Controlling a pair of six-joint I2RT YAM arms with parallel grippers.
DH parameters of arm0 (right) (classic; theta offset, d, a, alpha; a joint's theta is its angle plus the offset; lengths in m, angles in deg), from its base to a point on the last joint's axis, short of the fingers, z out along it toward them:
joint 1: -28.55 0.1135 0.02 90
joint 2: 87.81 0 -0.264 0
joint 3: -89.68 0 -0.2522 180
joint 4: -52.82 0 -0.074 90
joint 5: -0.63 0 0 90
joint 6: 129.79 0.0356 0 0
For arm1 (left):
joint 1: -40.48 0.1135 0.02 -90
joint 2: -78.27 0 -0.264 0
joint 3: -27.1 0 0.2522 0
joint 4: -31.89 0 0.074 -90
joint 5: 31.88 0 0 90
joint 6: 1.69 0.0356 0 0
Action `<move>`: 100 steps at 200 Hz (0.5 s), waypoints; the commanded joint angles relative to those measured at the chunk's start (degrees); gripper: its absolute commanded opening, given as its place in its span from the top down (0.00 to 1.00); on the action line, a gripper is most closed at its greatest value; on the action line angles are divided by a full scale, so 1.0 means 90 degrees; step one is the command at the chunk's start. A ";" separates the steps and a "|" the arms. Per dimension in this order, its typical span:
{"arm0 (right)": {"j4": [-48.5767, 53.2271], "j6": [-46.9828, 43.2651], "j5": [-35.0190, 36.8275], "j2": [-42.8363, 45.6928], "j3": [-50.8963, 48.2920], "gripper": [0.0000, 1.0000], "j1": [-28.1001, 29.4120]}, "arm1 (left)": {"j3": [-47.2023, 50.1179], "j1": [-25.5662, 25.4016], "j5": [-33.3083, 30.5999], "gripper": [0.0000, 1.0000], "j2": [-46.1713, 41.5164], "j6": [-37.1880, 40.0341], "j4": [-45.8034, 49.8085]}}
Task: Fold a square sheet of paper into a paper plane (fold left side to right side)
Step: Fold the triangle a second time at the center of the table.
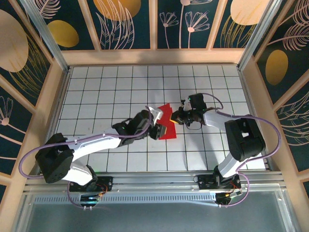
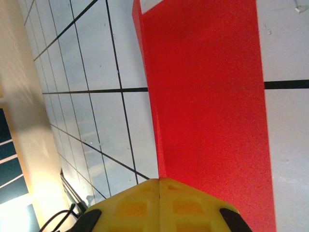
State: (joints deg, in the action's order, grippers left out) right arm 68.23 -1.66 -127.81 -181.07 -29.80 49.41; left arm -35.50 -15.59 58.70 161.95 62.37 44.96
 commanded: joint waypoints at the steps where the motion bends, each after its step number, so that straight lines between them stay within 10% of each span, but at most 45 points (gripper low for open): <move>1: -0.0021 0.0265 0.0081 0.0178 -0.0098 1.00 -0.0023 | -0.0157 -0.0366 -0.0590 0.57 0.0379 0.0540 -0.0034; 100: -0.0134 0.0339 0.0100 0.0146 -0.0212 1.00 -0.0021 | -0.2152 -0.1189 -0.2736 0.39 0.2544 0.1319 0.1468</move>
State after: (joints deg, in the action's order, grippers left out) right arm 67.92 1.10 -127.81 -180.96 -31.37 49.41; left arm -52.27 -25.60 41.04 182.25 72.19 52.87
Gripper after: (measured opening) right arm 0.053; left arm 0.600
